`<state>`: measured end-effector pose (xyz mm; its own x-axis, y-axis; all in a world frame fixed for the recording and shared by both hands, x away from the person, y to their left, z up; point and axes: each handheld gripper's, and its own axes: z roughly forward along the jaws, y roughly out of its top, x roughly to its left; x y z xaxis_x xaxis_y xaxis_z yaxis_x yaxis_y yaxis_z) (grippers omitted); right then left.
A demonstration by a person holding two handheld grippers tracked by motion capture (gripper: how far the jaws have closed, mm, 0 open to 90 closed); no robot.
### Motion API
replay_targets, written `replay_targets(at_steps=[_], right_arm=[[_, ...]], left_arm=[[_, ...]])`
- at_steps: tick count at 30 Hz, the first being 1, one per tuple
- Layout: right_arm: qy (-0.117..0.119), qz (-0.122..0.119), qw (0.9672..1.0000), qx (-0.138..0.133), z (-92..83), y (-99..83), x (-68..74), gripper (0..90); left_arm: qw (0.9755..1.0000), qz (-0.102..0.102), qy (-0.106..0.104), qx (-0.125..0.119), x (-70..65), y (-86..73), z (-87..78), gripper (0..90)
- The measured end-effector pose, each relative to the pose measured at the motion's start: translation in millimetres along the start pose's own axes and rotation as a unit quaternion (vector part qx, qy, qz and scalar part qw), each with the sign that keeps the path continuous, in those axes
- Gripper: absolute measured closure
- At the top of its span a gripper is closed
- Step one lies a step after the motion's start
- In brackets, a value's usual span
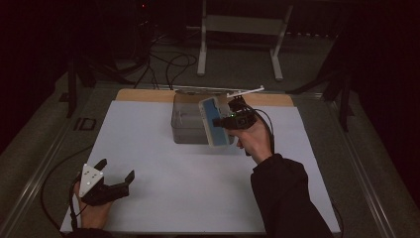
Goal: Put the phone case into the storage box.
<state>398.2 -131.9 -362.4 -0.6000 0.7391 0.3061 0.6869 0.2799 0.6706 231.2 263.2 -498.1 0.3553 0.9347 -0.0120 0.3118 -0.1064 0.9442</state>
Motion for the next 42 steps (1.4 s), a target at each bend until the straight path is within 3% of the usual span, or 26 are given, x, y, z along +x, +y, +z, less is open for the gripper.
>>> replay_targets(at_steps=[14, 42], right_arm=[[-0.022, 0.011, 0.9997, -0.004, 1.8, 12.1, -5.2, 86.1], [-0.044, 0.03, 0.9985, -0.011, 7.0, 33.5, -16.6, 86.1]], left_arm=[[1.0, 0.0, 0.0, 0.0, -0.1, 0.2, -0.5, 0.1], [1.0, -0.003, 0.0, -0.005, 0.3, 0.1, -0.9, 0.1]])
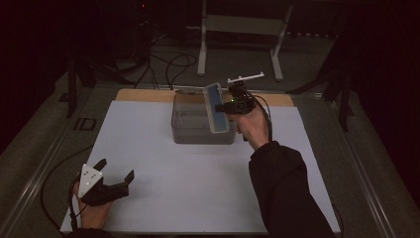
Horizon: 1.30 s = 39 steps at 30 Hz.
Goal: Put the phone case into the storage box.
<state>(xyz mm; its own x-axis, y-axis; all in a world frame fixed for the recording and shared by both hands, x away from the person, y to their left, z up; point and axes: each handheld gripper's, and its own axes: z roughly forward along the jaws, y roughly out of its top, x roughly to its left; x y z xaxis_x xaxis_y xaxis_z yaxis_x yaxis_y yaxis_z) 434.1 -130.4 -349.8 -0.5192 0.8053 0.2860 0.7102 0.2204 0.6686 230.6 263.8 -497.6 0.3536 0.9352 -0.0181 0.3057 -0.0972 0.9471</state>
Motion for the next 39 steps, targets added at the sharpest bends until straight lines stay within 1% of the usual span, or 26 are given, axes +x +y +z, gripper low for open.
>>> replay_targets(at_steps=[15, 23, 27, 31, 34, 39], right_arm=[[-0.018, 0.015, 0.9997, -0.002, 5.0, 10.2, -7.1, 86.0], [-0.033, 0.026, 0.9991, -0.001, 7.8, 17.3, -13.1, 86.0], [-0.037, 0.028, 0.9989, 0.0, 9.0, 18.8, -15.1, 86.0], [-0.043, 0.04, 0.9982, 0.001, 11.8, 20.1, -20.3, 86.0], [-0.045, 0.039, 0.9982, 0.001, 12.7, 20.2, -21.4, 86.0], [-0.051, 0.047, 0.9976, 0.005, 17.8, 21.2, -25.2, 86.0]], left_arm=[[1.0, 0.0, -0.001, 0.0, -0.1, 0.0, 0.2, 0.1], [1.0, 0.001, -0.002, -0.001, 0.1, 0.1, -0.1, 0.1], [1.0, 0.0, -0.001, -0.002, 0.1, 0.1, -0.2, 0.1], [1.0, 0.001, -0.001, -0.003, 0.2, 0.2, -0.4, 0.1], [1.0, 0.0, -0.001, -0.002, 0.2, 0.2, -0.4, 0.1], [1.0, 0.0, -0.001, -0.002, 0.2, 0.2, -0.4, 0.1]])
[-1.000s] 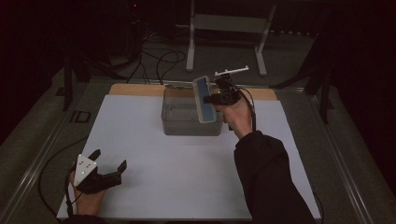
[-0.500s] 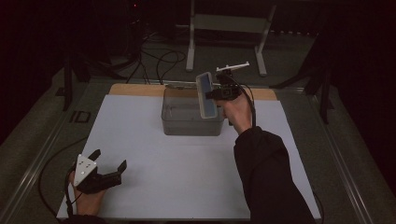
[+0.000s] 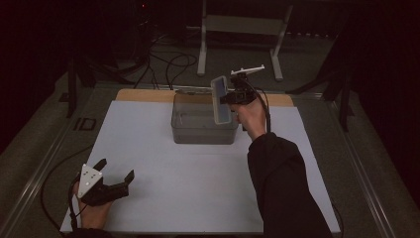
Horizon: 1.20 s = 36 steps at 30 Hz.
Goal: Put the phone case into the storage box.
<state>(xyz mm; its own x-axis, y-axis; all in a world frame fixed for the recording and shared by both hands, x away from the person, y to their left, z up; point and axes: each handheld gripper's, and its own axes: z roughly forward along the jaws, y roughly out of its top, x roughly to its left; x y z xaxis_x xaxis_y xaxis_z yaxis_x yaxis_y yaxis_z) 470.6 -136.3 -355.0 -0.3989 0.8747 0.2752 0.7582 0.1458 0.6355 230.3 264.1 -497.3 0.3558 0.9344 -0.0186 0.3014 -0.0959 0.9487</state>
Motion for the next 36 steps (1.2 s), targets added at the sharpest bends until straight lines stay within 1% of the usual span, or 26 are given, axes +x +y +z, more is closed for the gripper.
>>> replay_targets(at_steps=[7, 9, 13, 17, 23, 26, 30, 32, 36], right_arm=[[-0.011, 0.004, 0.9999, 0.002, 5.3, 1.5, -1.5, 85.9], [-0.018, 0.003, 0.9998, 0.002, 6.5, 2.0, -1.4, 85.9], [-0.022, 0.007, 0.9997, 0.005, 9.3, 3.6, -2.6, 85.9], [-0.032, 0.011, 0.9994, 0.004, 12.9, 5.1, -4.6, 85.9], [-0.044, 0.016, 0.9988, 0.01, 19.9, 5.3, -8.8, 85.9], [-0.049, 0.015, 0.9986, 0.015, 23.4, 5.1, -10.4, 85.9], [-0.053, 0.019, 0.9982, 0.019, 27.3, 4.8, -11.4, 85.9], [-0.059, 0.019, 0.9978, 0.023, 30.6, 4.5, -11.5, 85.9], [-0.065, 0.021, 0.9973, 0.027, 34.3, 4.1, -12.7, 85.9]], left_arm=[[1.0, -0.001, 0.0, -0.001, 0.1, -0.1, -0.1, 0.1], [1.0, -0.001, 0.0, -0.001, 0.0, 0.0, -0.1, 0.1], [1.0, -0.001, 0.0, -0.001, -0.1, 0.0, -0.2, 0.1], [1.0, -0.003, 0.0, -0.002, 0.3, 0.0, -0.4, 0.1], [1.0, -0.003, -0.001, -0.002, 0.3, 0.0, -0.4, 0.1], [1.0, -0.004, -0.002, -0.002, 0.4, 0.0, -0.5, 0.1], [1.0, -0.004, -0.002, -0.003, 0.5, 0.1, -0.7, 0.1], [1.0, -0.004, -0.002, -0.002, 0.4, 0.1, -0.7, 0.1], [1.0, -0.004, -0.002, -0.003, 0.5, 0.2, -1.0, 0.1]])
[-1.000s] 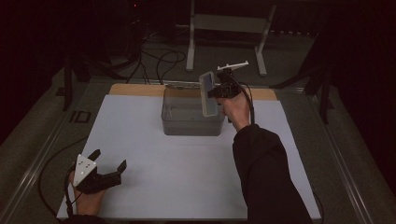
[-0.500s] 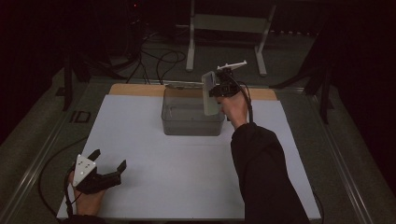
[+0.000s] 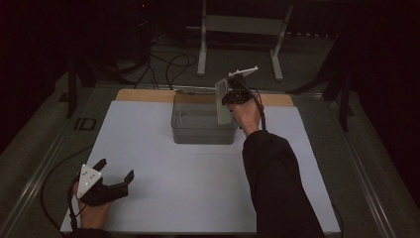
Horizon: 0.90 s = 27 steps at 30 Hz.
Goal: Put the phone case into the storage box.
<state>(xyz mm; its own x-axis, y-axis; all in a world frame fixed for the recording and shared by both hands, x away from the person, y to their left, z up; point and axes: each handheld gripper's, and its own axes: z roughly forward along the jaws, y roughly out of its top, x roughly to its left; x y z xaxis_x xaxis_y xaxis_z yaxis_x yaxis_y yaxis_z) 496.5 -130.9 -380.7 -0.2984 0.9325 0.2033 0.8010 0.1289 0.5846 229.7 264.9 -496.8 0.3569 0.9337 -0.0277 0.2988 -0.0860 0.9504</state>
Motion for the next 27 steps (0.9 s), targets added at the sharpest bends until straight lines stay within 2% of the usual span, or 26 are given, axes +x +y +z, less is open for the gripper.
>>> replay_targets(at_steps=[14, 15, 27], right_arm=[[-0.012, 0.008, 0.9998, 0.012, 8.4, -2.7, -2.4, 85.9], [-0.02, 0.005, 0.9997, 0.014, 10.2, -3.4, -2.6, 85.8], [-0.022, 0.008, 0.9994, 0.024, 19.2, -6.4, -1.0, 85.8]], left_arm=[[1.0, 0.0, 0.0, -0.001, 0.3, 0.1, -0.5, 0.1], [1.0, -0.001, 0.001, -0.001, 0.3, 0.0, -0.4, 0.1], [1.0, -0.001, 0.001, -0.001, 0.5, 0.1, -0.7, 0.1]])
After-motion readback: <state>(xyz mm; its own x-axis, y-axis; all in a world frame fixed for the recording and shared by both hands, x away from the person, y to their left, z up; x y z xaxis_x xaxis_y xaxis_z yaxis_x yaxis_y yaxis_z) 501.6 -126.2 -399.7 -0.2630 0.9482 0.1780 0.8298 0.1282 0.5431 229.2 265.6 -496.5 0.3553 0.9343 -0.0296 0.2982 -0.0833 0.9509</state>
